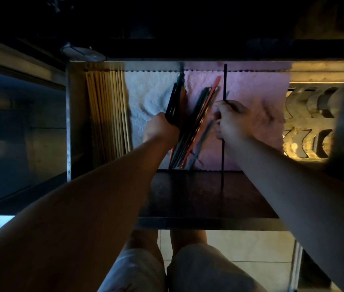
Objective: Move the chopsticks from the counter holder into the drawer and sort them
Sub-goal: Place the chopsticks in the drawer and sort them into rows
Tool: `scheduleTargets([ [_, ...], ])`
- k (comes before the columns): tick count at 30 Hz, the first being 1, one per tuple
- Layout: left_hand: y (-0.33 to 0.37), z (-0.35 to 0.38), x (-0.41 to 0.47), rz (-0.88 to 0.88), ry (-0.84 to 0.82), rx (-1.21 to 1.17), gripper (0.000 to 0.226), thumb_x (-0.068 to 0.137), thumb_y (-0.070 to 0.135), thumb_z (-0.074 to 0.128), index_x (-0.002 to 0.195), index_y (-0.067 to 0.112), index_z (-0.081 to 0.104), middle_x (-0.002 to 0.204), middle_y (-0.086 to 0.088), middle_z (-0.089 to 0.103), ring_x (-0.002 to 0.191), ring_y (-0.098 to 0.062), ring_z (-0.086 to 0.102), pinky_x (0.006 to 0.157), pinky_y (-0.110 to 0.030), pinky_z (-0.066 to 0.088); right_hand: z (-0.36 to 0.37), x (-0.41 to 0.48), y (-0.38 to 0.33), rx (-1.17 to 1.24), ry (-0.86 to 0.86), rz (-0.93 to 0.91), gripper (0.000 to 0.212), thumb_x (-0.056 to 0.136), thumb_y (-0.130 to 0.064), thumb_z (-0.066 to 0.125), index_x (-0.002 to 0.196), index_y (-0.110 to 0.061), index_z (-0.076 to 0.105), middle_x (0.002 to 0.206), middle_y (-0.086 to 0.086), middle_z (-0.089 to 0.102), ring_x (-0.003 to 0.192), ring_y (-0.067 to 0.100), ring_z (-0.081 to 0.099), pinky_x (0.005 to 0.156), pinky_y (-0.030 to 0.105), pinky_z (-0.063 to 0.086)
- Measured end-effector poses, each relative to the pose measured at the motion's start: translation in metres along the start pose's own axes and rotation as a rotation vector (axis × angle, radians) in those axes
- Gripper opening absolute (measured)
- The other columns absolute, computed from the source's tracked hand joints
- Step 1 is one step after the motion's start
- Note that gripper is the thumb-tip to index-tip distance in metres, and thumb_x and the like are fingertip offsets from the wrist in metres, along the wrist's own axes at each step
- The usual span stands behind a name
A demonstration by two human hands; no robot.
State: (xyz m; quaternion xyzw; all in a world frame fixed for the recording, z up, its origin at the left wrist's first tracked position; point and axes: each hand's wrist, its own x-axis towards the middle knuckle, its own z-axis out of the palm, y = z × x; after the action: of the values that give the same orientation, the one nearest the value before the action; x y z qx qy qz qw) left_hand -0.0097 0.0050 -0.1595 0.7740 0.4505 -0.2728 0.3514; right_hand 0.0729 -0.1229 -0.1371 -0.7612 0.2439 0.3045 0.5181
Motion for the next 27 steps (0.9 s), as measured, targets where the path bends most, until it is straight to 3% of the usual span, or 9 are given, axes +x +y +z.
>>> scheduleTargets([
  [4, 0.001, 0.002, -0.006, 0.039, -0.061, -0.177, 0.031, 0.087, 0.026, 0.050, 0.112, 0.024, 0.068, 0.093, -0.003, 0.069, 0.084, -0.025, 0.066, 0.073, -0.033, 0.054, -0.001, -0.004, -0.003, 0.010, -0.024, 0.028, 0.016, 0.094, -0.021, 0.056, 0.080, -0.018, 0.063, 0.061, 0.002, 0.057, 0.040, 0.010, 0.042, 0.039, 0.017, 0.030],
  [9, -0.009, -0.003, -0.008, 0.037, -0.118, -0.341, 0.023, 0.097, 0.024, 0.053, 0.112, 0.021, 0.071, 0.092, 0.002, 0.068, 0.083, -0.017, 0.062, 0.070, -0.026, 0.044, 0.007, -0.013, -0.007, 0.042, -0.149, 0.071, 0.011, 0.093, -0.017, 0.059, 0.093, -0.009, 0.066, 0.061, 0.003, 0.059, 0.039, 0.013, 0.042, 0.038, 0.018, 0.031],
  [12, -0.019, -0.015, -0.008, 0.012, -0.118, -0.357, 0.019, 0.101, 0.022, 0.046, 0.105, 0.018, 0.065, 0.089, 0.001, 0.068, 0.068, -0.015, 0.058, 0.055, -0.026, 0.042, 0.020, -0.018, -0.010, 0.008, -0.228, 0.083, 0.011, 0.091, -0.014, 0.061, 0.083, -0.010, 0.067, 0.059, 0.003, 0.062, 0.036, 0.012, 0.046, 0.037, 0.017, 0.035],
  [14, -0.029, -0.026, -0.010, -0.005, -0.133, -0.378, 0.017, 0.102, 0.021, 0.044, 0.104, 0.020, 0.061, 0.082, 0.002, 0.065, 0.055, -0.012, 0.051, 0.048, -0.024, 0.040, 0.031, -0.022, -0.011, -0.010, -0.298, 0.112, 0.010, 0.092, -0.010, 0.058, 0.092, -0.008, 0.067, 0.062, 0.004, 0.063, 0.036, 0.010, 0.051, 0.038, 0.017, 0.041],
  [19, -0.046, -0.047, -0.010, -0.101, -0.174, -0.539, 0.022, 0.104, 0.020, 0.041, 0.113, 0.011, 0.059, 0.082, -0.005, 0.062, 0.050, -0.013, 0.045, 0.044, -0.024, 0.038, 0.066, -0.027, -0.009, -0.073, -0.376, 0.231, 0.019, 0.091, 0.001, 0.051, 0.102, -0.010, 0.062, 0.076, 0.010, 0.066, 0.054, 0.019, 0.063, 0.049, 0.026, 0.051],
  [23, -0.054, -0.058, -0.011, -0.161, -0.199, -0.647, 0.025, 0.104, 0.022, 0.041, 0.118, 0.012, 0.059, 0.082, -0.007, 0.057, 0.061, -0.017, 0.048, 0.053, -0.029, 0.040, 0.094, -0.027, 0.000, -0.232, -0.375, 0.222, 0.017, 0.080, -0.004, 0.057, 0.080, -0.015, 0.070, 0.095, 0.019, 0.071, 0.087, 0.036, 0.069, 0.063, 0.035, 0.056],
  [25, -0.060, -0.063, -0.012, -0.185, -0.201, -0.689, 0.024, 0.104, 0.022, 0.039, 0.119, 0.013, 0.057, 0.080, -0.005, 0.053, 0.061, -0.015, 0.046, 0.053, -0.028, 0.039, 0.104, -0.027, 0.005, -0.286, -0.327, 0.205, 0.019, 0.077, -0.004, 0.055, 0.068, -0.014, 0.068, 0.098, 0.024, 0.070, 0.092, 0.041, 0.068, 0.075, 0.045, 0.058],
  [27, -0.068, -0.068, -0.012, -0.221, -0.195, -0.743, 0.024, 0.104, 0.023, 0.039, 0.119, 0.015, 0.056, 0.081, -0.004, 0.051, 0.060, -0.013, 0.046, 0.053, -0.027, 0.039, 0.111, -0.025, 0.010, -0.299, -0.290, 0.200, 0.022, 0.079, -0.004, 0.055, 0.073, -0.017, 0.070, 0.094, 0.019, 0.072, 0.088, 0.038, 0.069, 0.080, 0.053, 0.058],
])
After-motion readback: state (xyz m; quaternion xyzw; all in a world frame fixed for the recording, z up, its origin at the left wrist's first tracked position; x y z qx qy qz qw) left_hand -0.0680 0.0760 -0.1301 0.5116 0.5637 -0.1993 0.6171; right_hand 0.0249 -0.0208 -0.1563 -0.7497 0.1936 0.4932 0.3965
